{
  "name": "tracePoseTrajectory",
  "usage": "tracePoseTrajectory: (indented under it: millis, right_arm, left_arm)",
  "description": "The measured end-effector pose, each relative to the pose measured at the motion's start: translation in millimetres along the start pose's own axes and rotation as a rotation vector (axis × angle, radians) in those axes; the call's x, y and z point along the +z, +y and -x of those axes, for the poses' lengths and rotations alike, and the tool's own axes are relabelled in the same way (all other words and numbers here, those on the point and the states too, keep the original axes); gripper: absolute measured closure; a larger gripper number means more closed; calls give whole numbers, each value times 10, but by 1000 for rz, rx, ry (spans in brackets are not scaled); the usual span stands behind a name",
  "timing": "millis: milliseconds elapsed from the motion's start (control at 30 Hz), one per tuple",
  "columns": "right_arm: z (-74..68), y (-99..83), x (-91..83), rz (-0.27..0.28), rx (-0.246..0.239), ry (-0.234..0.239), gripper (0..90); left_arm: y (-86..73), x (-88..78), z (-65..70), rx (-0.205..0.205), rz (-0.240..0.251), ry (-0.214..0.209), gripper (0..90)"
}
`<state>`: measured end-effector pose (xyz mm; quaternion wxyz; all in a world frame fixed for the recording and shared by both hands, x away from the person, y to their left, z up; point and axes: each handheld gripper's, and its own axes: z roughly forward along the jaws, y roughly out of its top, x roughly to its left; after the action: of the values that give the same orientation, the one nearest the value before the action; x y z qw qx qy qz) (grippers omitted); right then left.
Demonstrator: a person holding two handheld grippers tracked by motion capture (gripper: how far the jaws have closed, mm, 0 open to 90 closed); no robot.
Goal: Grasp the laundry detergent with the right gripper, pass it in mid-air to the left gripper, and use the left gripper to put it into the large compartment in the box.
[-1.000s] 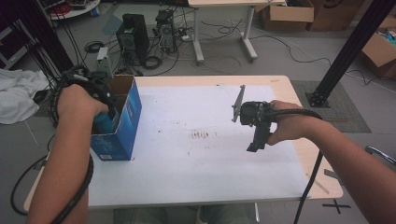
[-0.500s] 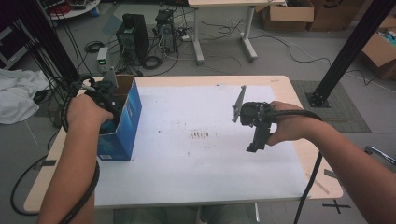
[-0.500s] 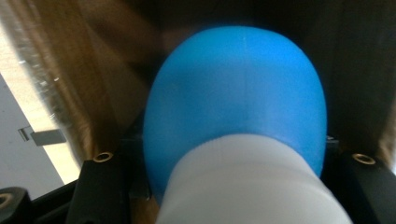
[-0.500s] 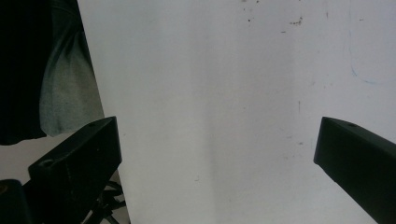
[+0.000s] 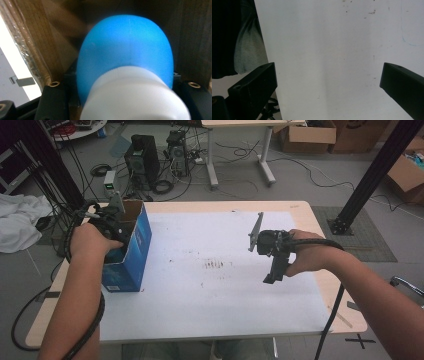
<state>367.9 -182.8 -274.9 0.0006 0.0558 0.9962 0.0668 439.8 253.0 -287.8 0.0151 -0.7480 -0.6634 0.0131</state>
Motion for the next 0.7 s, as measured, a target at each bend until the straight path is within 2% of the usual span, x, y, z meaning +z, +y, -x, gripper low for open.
tracePoseTrajectory:
  millis: [367, 467, 533, 700]
  right_arm:
    - [0, 14, 8, 8, -6, 11, 9]
    - [4, 5, 9, 10, -4, 9, 9]
    - [4, 2, 8, 12, -3, 10, 10]
    - [2, 4, 16, 19, -4, 16, 11]
  left_arm:
    - [-5, 3, 20, 1, 1, 1, 377]
    - [-3, -3, 23, -3, 1, 14, 347]
    - [-1, 6, 18, -9, -8, 3, 324]
    - [-3, -16, 41, -1, -8, 8, 298]
